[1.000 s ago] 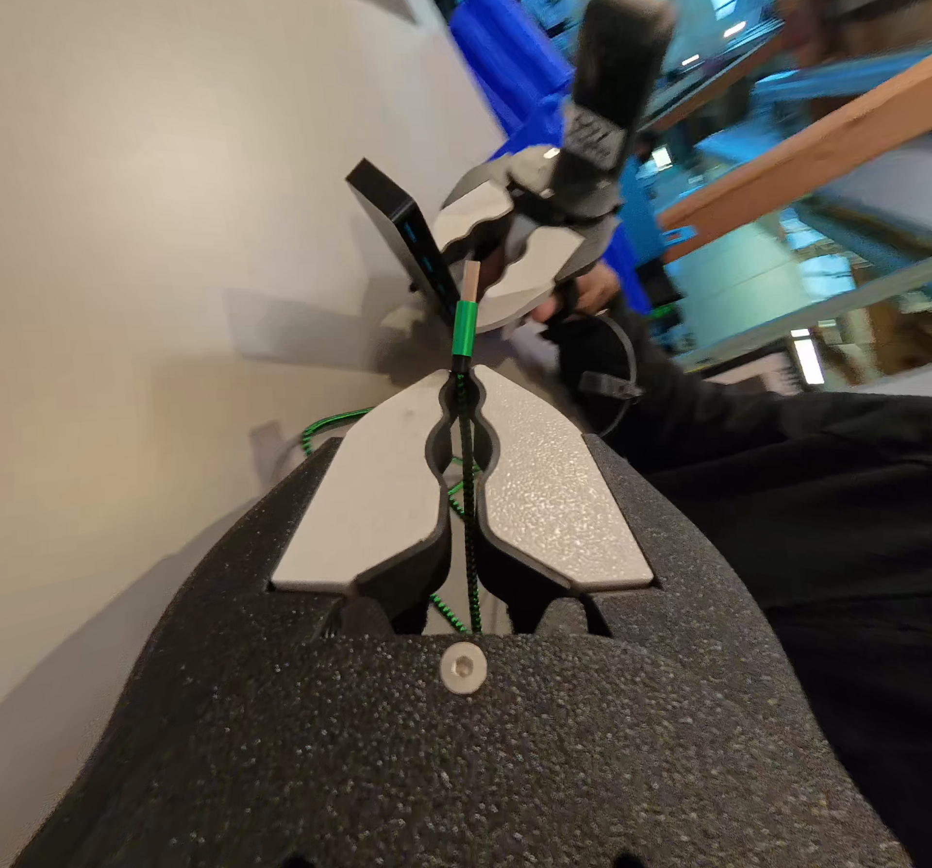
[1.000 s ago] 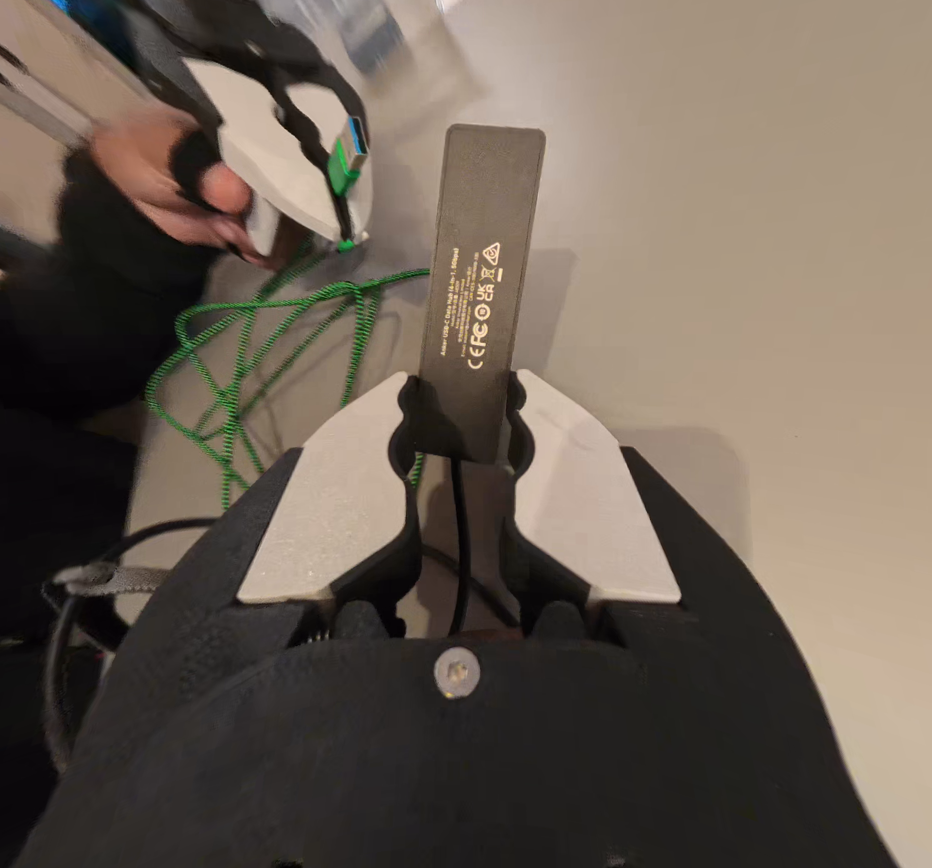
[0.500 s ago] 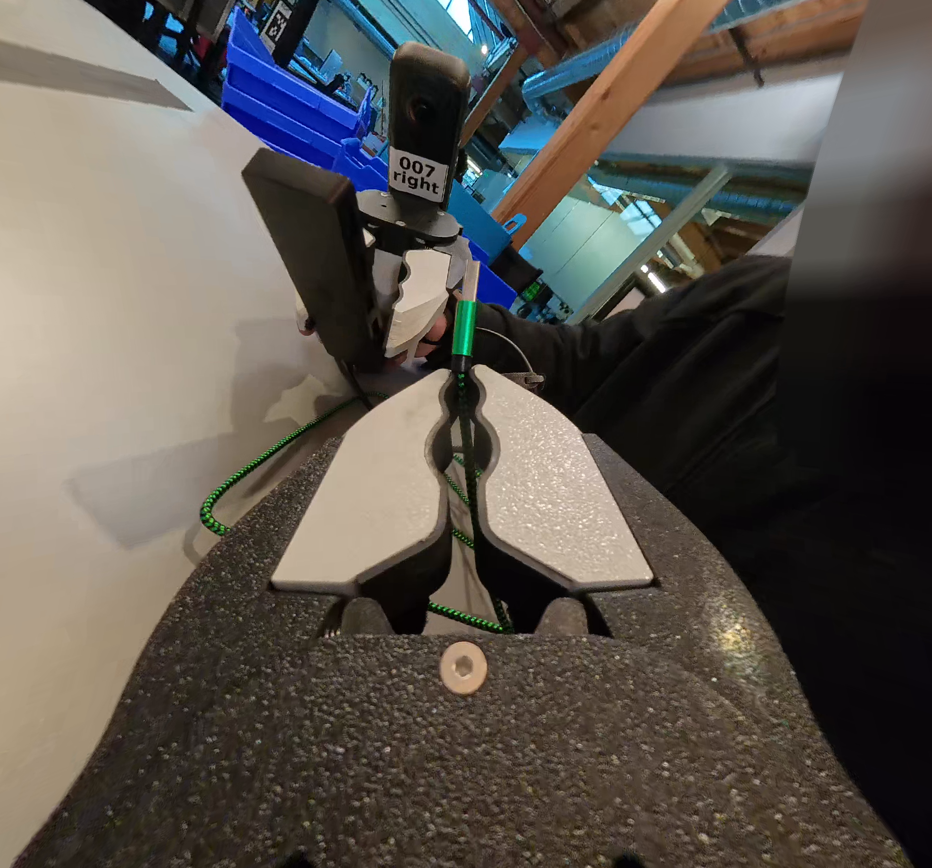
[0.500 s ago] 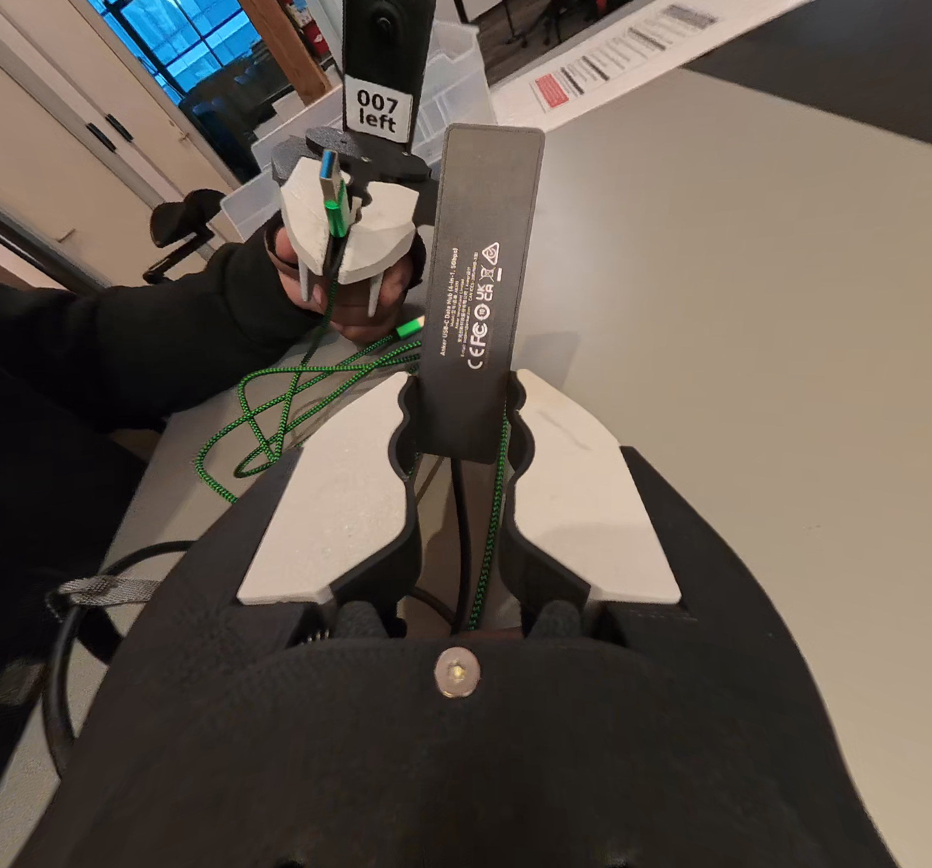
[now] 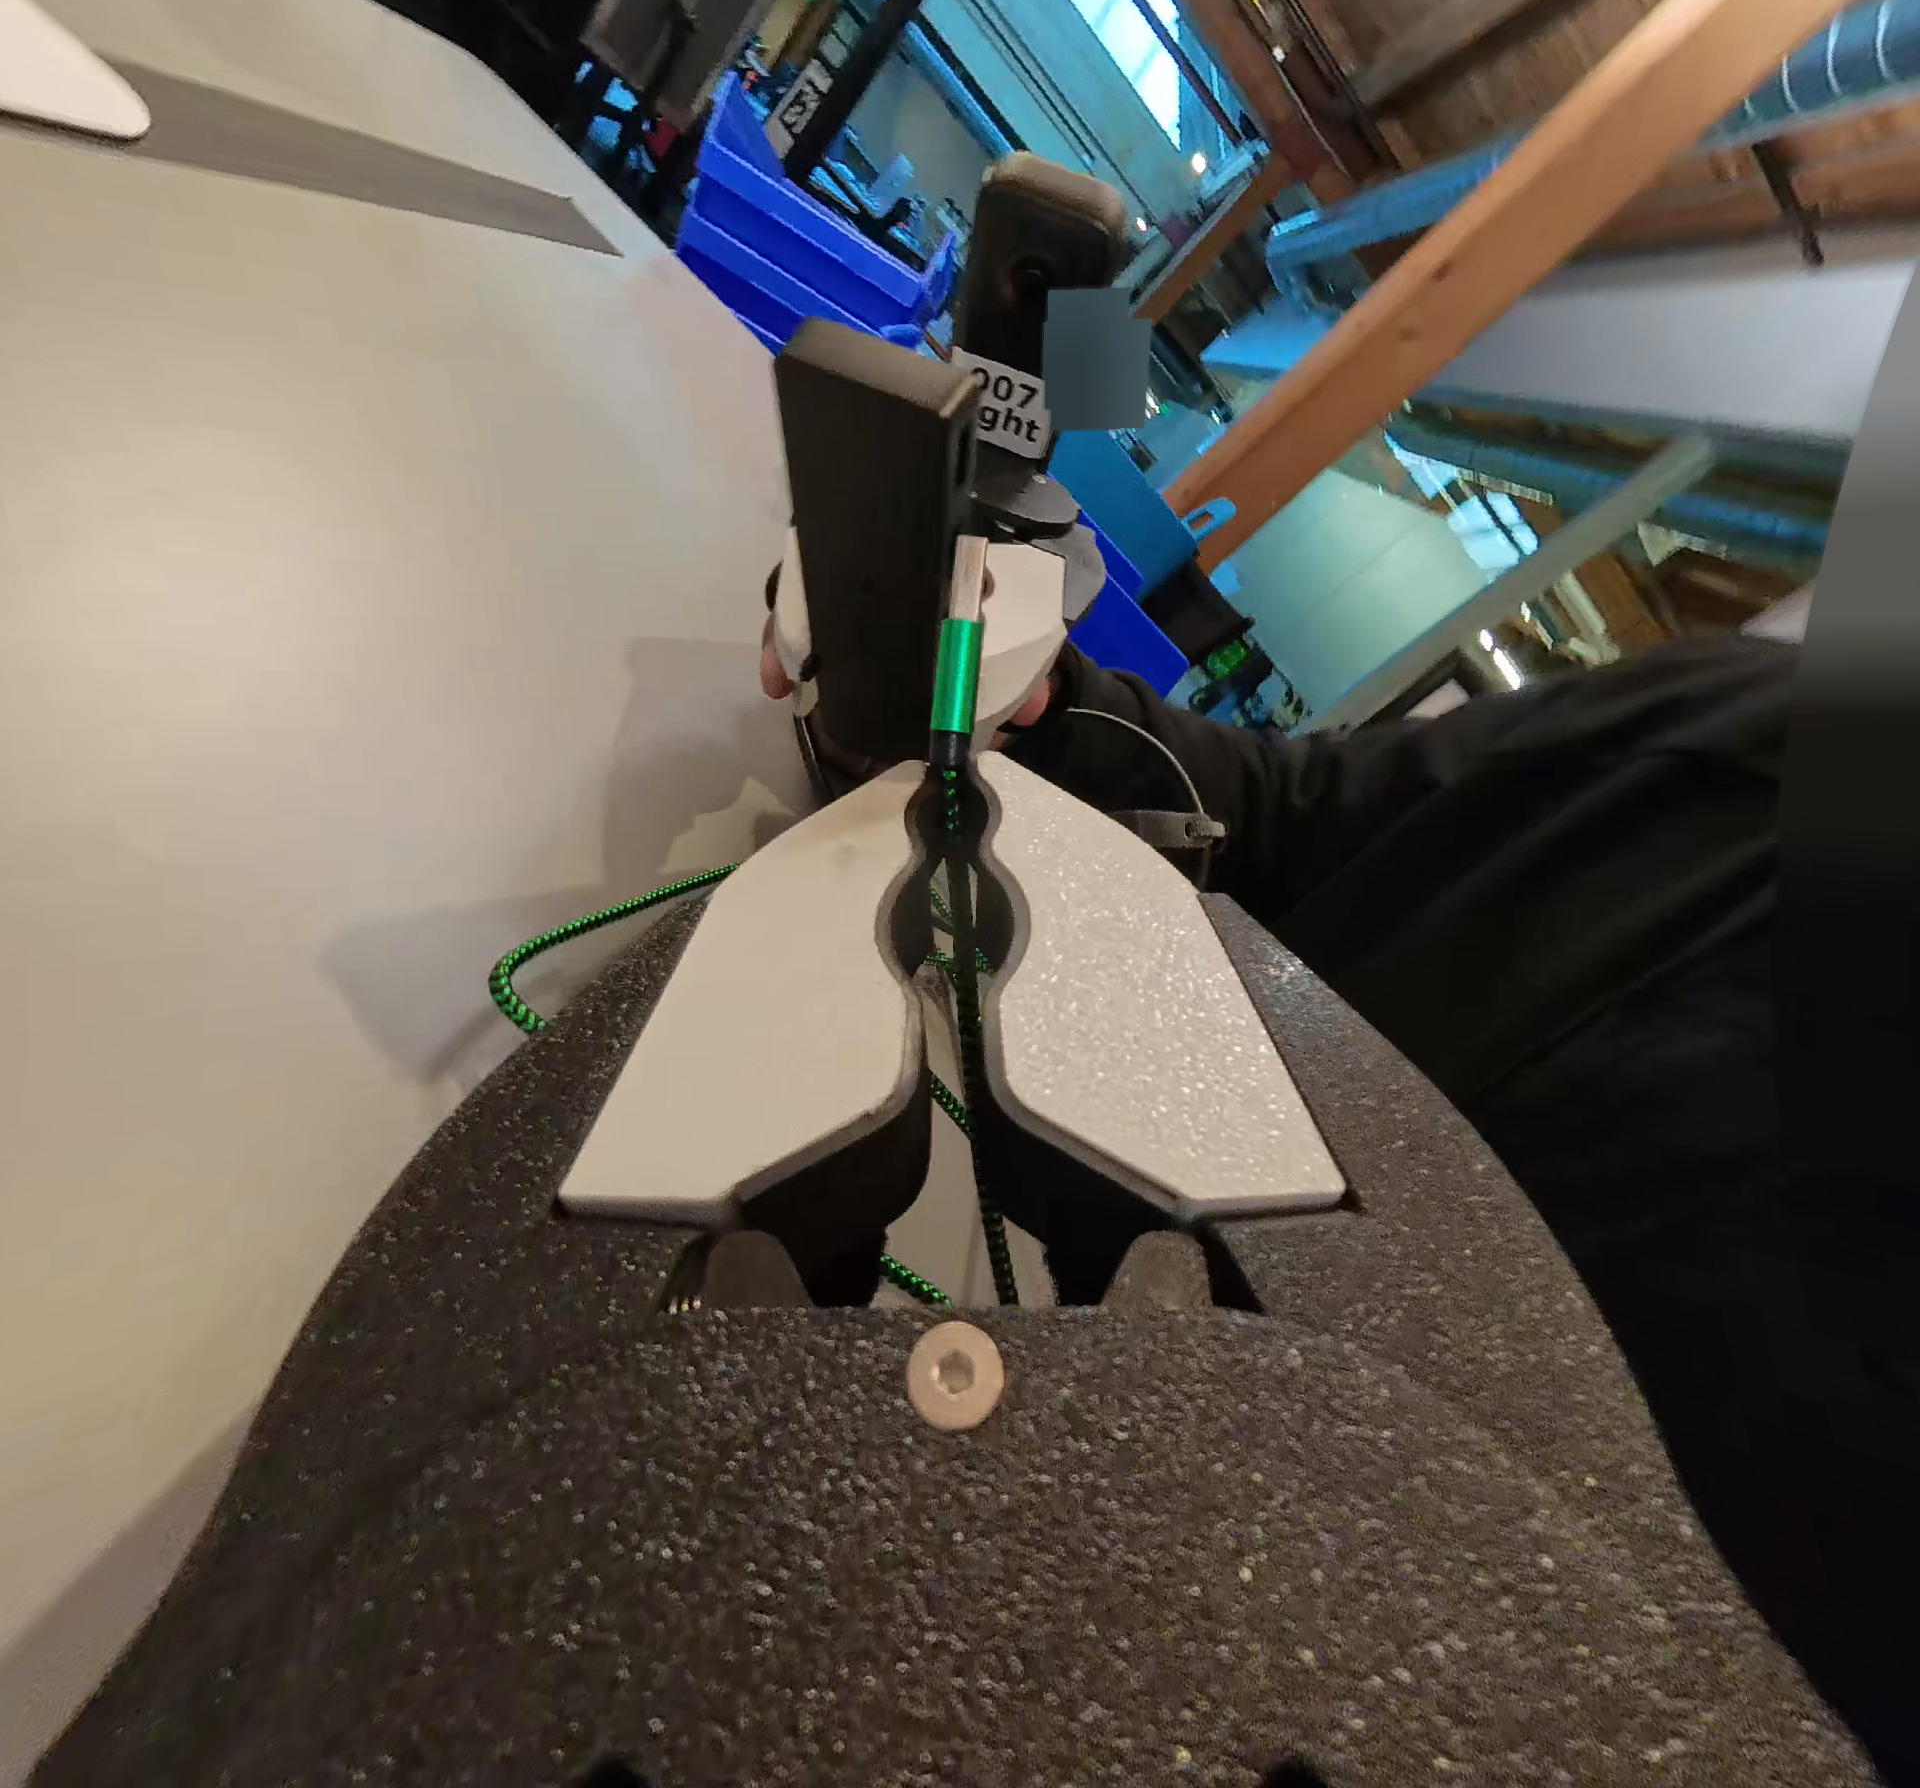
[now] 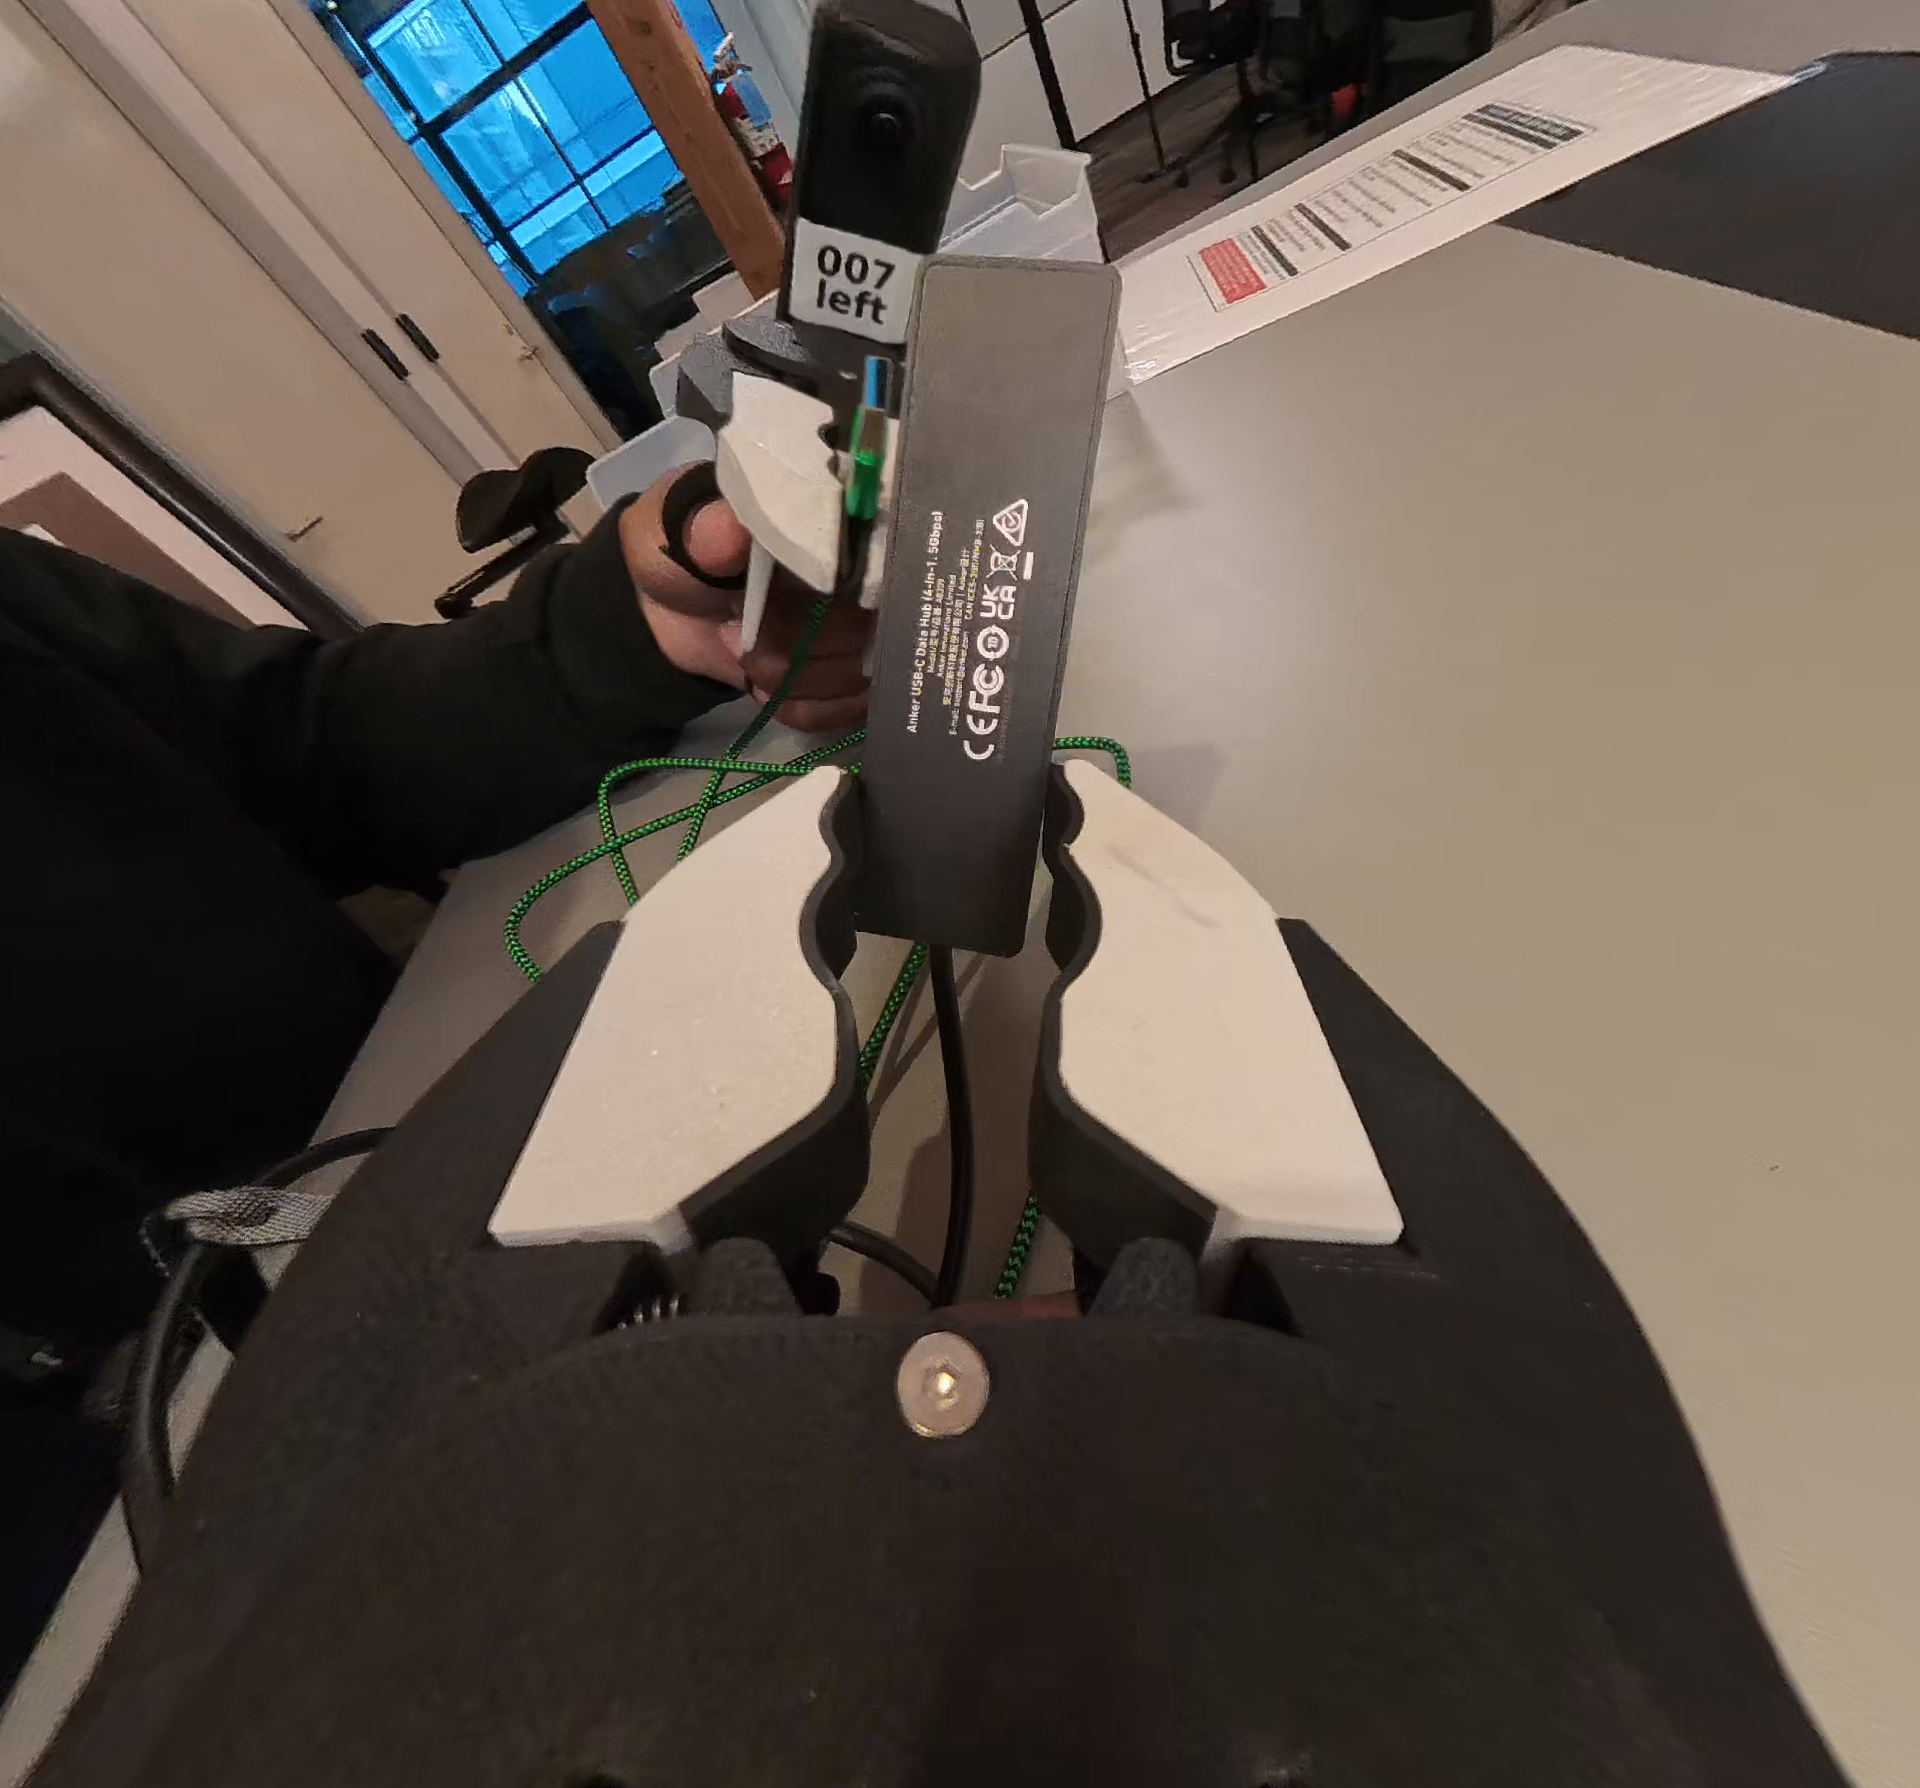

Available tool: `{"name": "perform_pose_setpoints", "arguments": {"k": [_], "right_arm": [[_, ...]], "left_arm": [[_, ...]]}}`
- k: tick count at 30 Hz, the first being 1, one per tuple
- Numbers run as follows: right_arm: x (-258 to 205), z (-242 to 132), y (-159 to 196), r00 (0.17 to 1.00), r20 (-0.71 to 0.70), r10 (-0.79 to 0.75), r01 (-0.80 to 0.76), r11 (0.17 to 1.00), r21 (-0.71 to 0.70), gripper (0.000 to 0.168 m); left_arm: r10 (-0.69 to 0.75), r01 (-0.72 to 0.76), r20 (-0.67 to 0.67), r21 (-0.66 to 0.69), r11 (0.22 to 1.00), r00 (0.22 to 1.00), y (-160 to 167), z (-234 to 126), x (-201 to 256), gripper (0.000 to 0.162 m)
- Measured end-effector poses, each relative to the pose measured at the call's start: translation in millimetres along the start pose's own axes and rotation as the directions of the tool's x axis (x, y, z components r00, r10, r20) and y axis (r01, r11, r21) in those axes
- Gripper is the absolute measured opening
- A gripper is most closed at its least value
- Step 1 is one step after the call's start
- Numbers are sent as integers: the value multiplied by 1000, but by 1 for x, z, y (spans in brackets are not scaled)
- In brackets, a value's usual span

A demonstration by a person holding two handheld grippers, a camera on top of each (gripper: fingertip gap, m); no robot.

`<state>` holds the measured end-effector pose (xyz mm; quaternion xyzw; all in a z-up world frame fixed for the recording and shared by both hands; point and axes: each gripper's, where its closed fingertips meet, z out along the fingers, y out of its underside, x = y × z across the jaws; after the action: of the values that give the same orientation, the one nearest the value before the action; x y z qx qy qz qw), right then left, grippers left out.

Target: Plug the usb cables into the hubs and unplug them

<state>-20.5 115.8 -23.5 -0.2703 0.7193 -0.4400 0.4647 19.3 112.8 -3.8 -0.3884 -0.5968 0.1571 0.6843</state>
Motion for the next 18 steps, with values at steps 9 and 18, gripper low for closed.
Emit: {"name": "perform_pose_setpoints", "arguments": {"k": [9,18], "right_arm": [[20,3,14,969,-207,-134,105,984,-145,34],[37,0,20,769,-418,-484,330,860,-389,33]], "left_arm": [[-91,94,180,-7,996,979,7,-3,-21,2],[-91,106,265,-43,993,960,15,-6,-33,2]]}}
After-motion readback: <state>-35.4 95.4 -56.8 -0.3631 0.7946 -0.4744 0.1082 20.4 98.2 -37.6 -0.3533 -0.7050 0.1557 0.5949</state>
